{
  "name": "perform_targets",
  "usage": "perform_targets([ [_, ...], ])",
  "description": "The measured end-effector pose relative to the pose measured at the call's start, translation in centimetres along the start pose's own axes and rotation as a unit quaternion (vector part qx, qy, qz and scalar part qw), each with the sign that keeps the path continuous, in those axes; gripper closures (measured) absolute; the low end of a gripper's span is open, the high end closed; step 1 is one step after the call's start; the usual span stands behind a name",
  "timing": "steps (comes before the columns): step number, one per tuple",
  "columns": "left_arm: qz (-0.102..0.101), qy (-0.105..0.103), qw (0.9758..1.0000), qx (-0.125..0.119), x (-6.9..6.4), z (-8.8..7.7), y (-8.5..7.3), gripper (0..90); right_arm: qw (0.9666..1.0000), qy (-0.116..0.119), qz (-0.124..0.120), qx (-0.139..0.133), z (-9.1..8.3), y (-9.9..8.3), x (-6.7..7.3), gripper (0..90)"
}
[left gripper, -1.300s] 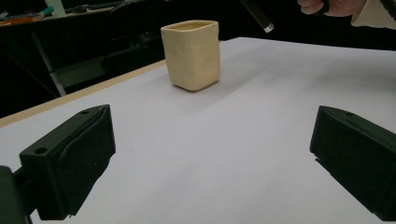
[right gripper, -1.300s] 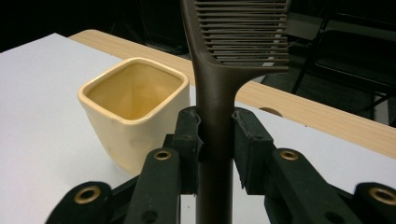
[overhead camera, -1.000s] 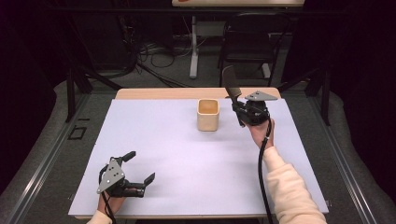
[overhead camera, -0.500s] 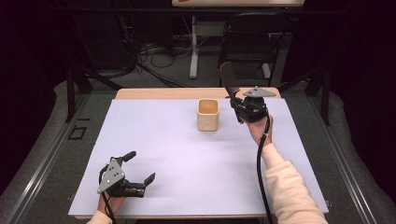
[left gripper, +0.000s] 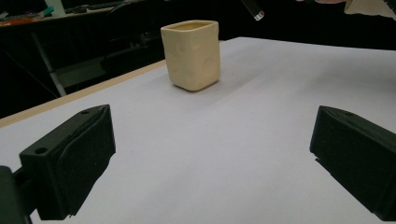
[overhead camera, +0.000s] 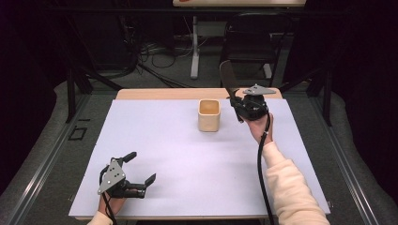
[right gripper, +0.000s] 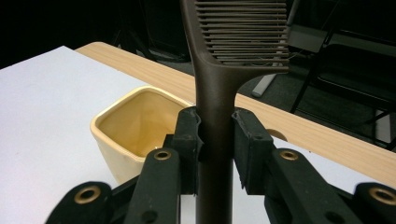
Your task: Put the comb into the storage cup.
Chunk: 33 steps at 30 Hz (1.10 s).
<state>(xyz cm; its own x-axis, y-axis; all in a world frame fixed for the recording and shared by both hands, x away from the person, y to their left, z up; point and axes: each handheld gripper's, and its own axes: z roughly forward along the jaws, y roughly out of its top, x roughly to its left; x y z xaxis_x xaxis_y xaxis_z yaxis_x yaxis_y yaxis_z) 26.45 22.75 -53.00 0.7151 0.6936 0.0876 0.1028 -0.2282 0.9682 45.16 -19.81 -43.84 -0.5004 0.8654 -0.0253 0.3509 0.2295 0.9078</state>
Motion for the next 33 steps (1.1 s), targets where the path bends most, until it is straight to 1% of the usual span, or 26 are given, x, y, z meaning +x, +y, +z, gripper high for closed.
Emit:
perform_targets([
  [14, 0.001, 0.0, 1.0, 0.0, 0.0, 0.0, 0.0, 0.2, 0.9999, 0.01, -0.007, 0.01, 0.3, 1.2, 0.4, 72.9],
  [18, 0.001, 0.0, 1.0, 0.0, 0.0, 0.0, 0.0, 0.2, 0.9998, 0.014, -0.012, 0.01, 0.3, 1.7, 0.7, 72.9],
  [33, 0.002, 0.0, 1.0, 0.0, 0.0, 0.0, 0.0, 0.2, 0.999, 0.024, -0.028, 0.026, 0.7, 2.9, 1.3, 72.9],
])
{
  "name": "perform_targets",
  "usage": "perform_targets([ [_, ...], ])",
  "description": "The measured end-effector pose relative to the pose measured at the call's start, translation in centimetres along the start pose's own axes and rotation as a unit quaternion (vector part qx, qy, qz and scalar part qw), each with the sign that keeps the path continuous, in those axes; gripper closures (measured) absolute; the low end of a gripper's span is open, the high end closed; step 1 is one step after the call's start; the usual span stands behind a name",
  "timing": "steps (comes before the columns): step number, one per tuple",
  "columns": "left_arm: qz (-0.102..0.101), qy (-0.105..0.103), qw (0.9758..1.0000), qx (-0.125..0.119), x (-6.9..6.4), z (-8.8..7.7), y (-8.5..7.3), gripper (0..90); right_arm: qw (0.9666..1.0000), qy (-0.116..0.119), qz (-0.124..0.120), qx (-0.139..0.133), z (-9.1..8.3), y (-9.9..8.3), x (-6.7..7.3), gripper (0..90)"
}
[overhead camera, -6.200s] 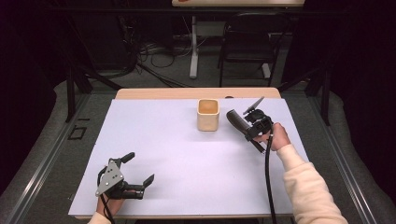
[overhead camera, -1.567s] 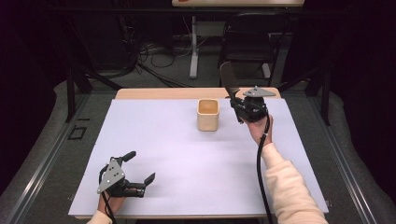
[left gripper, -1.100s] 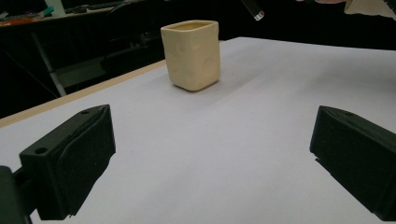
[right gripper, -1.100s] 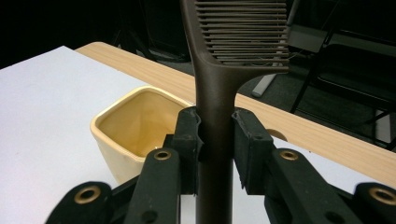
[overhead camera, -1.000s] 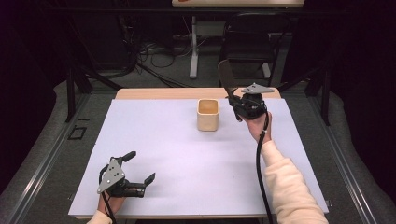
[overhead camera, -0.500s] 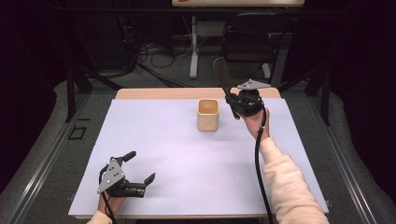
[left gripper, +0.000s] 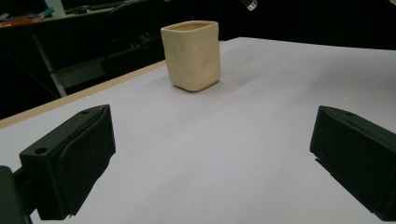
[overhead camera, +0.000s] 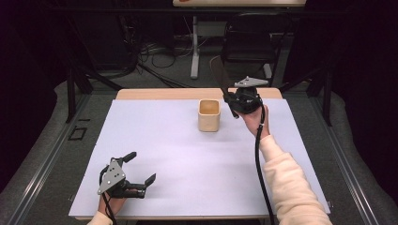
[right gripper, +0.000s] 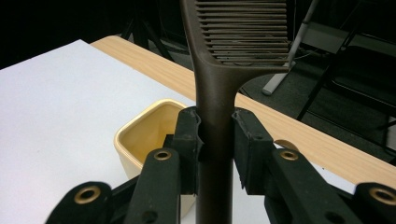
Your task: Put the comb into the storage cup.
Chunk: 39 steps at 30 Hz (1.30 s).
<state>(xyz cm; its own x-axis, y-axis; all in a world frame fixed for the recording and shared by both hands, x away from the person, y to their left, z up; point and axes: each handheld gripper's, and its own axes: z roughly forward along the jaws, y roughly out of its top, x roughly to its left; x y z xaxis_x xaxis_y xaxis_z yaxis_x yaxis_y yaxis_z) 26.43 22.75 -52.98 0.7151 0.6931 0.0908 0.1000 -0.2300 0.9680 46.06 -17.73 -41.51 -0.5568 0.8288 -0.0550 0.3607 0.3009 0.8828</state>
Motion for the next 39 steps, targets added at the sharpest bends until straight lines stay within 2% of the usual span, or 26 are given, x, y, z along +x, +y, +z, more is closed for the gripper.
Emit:
perform_targets([
  [16, -0.001, 0.0, 1.0, -0.001, 0.0, 0.0, 0.0, 0.2, 0.9998, 0.009, -0.012, 0.013, 0.2, 1.1, 0.3, 72.8],
  [39, 0.0, -0.001, 1.0, 0.0, 0.0, 0.0, 0.0, 0.2, 0.9988, 0.026, -0.03, 0.028, 1.1, 2.9, 1.5, 72.8],
])
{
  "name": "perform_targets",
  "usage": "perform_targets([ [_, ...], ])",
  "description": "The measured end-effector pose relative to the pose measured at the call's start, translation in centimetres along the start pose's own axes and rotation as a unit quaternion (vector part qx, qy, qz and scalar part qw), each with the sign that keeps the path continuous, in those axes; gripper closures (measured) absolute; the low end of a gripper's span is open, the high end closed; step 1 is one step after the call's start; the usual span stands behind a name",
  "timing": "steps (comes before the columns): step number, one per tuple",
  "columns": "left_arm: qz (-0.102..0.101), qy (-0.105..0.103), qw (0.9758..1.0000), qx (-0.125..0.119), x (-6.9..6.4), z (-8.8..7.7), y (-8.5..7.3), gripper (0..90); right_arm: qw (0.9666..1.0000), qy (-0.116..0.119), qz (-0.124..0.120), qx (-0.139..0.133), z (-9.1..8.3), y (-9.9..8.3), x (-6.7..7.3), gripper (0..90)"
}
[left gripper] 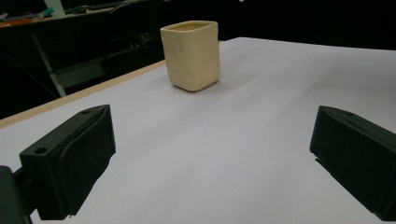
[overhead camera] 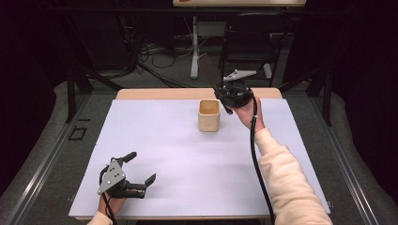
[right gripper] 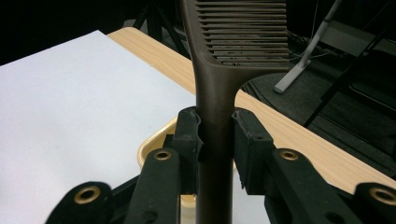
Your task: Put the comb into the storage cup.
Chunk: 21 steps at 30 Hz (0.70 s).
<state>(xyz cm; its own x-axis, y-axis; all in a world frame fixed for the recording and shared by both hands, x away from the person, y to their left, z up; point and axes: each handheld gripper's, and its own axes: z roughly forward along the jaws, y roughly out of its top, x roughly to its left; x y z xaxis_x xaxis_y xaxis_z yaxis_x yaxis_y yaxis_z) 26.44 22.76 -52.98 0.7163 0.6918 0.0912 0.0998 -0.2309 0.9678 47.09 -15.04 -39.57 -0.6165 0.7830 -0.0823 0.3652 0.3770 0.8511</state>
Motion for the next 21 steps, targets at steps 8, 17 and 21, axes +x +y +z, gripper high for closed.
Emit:
perform_targets([
  [8, -0.001, 0.001, 1.0, -0.001, 0.0, 0.0, 0.0, 0.2, 0.9999, 0.005, -0.006, 0.006, 0.4, 0.6, 0.4, 72.8],
  [17, -0.001, 0.0, 1.0, -0.001, 0.0, 0.0, 0.0, 0.2, 0.9998, 0.008, -0.012, 0.016, 1.2, 1.1, 0.5, 72.8],
  [21, 0.001, 0.0, 1.0, 0.0, 0.0, 0.0, 0.0, 0.2, 0.9997, 0.009, -0.013, 0.018, 1.5, 1.4, 0.5, 72.8],
])
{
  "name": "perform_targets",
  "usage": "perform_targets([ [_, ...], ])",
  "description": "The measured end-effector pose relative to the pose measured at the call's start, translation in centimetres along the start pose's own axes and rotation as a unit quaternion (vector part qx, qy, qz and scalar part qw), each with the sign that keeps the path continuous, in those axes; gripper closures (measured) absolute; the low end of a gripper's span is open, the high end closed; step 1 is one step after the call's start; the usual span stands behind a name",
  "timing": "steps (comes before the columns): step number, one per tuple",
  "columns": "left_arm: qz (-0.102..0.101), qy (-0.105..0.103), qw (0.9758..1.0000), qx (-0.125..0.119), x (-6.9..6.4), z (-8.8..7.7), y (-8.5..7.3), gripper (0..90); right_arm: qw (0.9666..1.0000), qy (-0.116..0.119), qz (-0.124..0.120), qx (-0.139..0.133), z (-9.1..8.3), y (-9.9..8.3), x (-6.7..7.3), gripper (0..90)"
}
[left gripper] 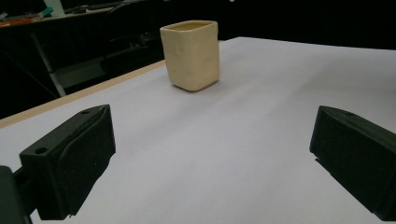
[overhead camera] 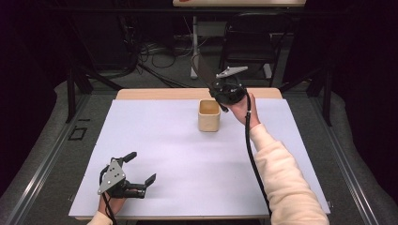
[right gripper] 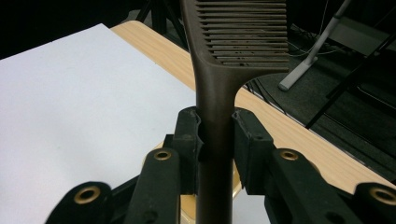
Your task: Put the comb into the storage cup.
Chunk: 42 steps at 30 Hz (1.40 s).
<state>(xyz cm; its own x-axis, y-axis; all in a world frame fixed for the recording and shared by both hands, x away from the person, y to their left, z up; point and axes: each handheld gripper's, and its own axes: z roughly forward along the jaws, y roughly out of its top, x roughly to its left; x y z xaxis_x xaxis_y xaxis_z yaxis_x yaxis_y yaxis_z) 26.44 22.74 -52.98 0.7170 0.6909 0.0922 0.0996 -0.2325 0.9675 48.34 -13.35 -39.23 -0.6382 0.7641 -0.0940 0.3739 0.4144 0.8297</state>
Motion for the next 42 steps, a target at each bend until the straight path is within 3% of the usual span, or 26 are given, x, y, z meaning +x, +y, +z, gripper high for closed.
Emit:
perform_targets([
  [28, 0.0, 0.0, 1.0, -0.004, 0.0, -0.1, 0.0, 0.2, 0.9998, -0.004, -0.022, -0.004, 1.6, 1.4, 1.0, 72.7],
  [42, -0.001, 0.002, 1.0, -0.002, 0.0, -0.1, 0.0, 0.2, 0.9997, -0.003, -0.006, -0.025, 2.2, 1.1, 0.9, 72.8],
])
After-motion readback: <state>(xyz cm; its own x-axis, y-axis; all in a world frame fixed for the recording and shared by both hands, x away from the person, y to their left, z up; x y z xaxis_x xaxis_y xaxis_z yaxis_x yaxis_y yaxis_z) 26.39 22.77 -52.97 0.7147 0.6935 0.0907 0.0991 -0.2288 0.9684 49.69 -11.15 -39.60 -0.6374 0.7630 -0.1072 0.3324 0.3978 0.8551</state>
